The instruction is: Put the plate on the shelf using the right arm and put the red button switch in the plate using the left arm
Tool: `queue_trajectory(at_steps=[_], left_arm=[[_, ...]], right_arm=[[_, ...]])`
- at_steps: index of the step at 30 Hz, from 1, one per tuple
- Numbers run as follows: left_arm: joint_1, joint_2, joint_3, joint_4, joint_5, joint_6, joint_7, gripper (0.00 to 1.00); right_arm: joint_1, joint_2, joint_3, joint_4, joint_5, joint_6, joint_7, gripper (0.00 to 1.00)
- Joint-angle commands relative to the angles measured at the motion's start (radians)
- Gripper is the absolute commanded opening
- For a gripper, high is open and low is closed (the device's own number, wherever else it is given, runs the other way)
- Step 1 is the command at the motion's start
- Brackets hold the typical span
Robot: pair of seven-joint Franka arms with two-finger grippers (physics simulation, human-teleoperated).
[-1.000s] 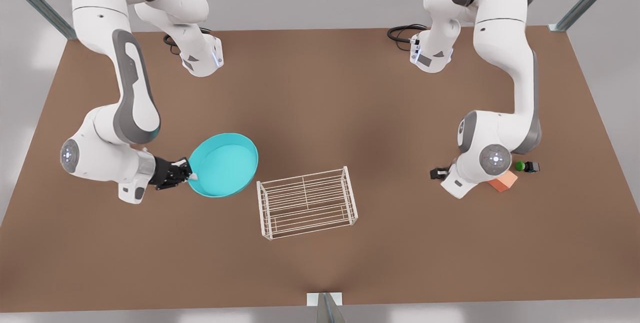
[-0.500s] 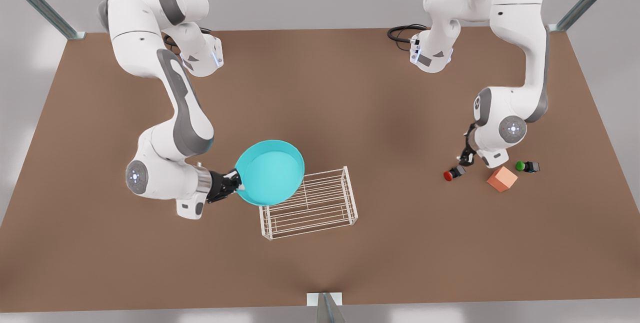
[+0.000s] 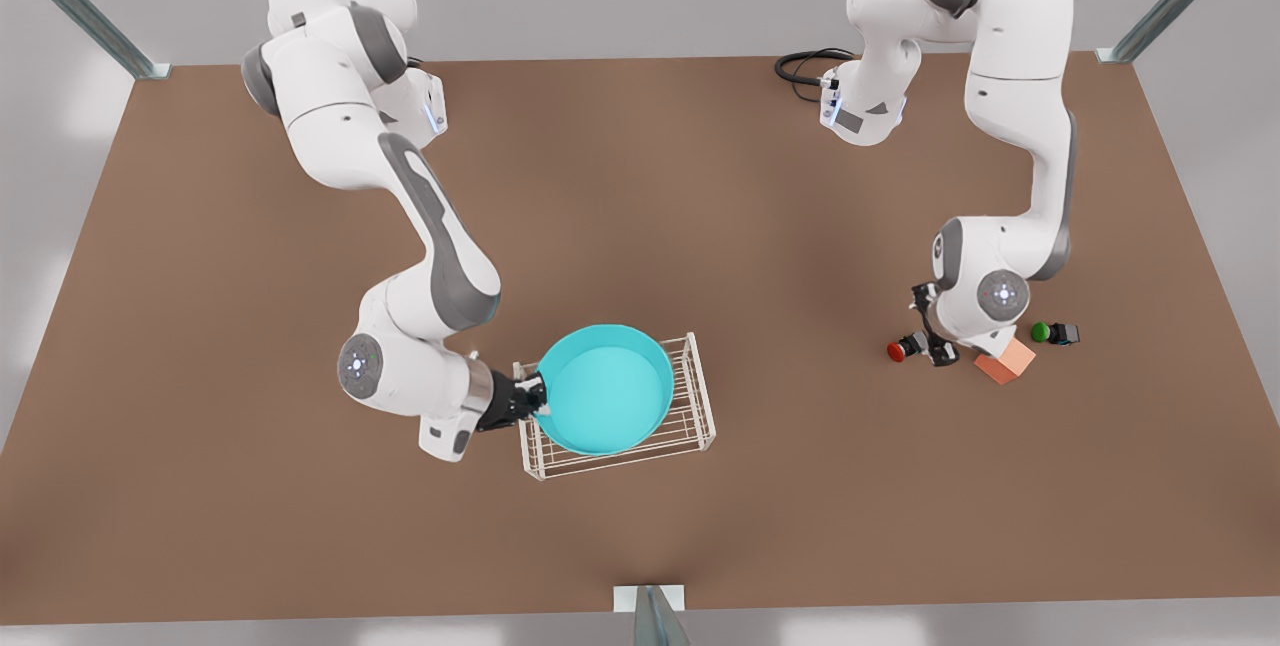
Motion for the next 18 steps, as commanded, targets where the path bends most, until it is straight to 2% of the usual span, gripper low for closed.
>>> queue_trajectory(at_steps=[1,2,3,5,7,9,10,12,16,18], left_arm=[[0.002,0.014,0.0,0.001,0.0,0.035,-0.511,1.0],[0.004,0.017,0.0,0.001,0.001,0.045,-0.51,1.0],[0.004,0.026,0.0,0.001,0.001,0.056,-0.51,1.0],[0.004,0.05,0.0,0.026,0.003,0.062,-0.5,1.0],[0.007,0.058,0.0,0.03,0.012,0.071,-0.497,1.0],[0.016,0.07,0.0,0.032,0.038,0.099,-0.479,1.0],[0.016,0.07,0.0,0.032,0.038,0.099,-0.47,1.0],[0.016,0.076,0.0,0.032,0.038,0.107,-0.468,1.0],[0.013,0.084,0.0,0.029,0.041,0.114,-0.459,1.0],[0.013,0.086,0.0,0.024,0.041,0.114,-0.459,1.0]], right_arm=[[0.0,0.002,0.002,0.003,-0.008,0.07,0.219,0.22],[0.0,0.002,0.002,0.003,-0.008,0.07,0.221,0.52],[0.0,0.002,-0.004,0.003,-0.008,0.072,0.223,1.0],[-0.003,-0.016,-0.035,0.003,-0.016,0.058,0.221,1.0],[-0.004,-0.105,-0.073,-0.001,-0.016,0.047,0.213,1.0],[-0.01,-0.236,-0.187,-0.008,-0.095,-0.183,0.18,1.0],[-0.015,-0.254,-0.268,-0.008,-0.16,-0.316,0.048,1.0],[-0.015,-0.265,-0.362,-0.033,-0.253,-0.388,-0.101,1.0],[-0.017,-0.237,-0.368,-0.076,-0.255,-0.408,-0.009,1.0],[0.014,-0.309,-0.366,-0.215,-0.256,-0.402,0.077,1.0]])
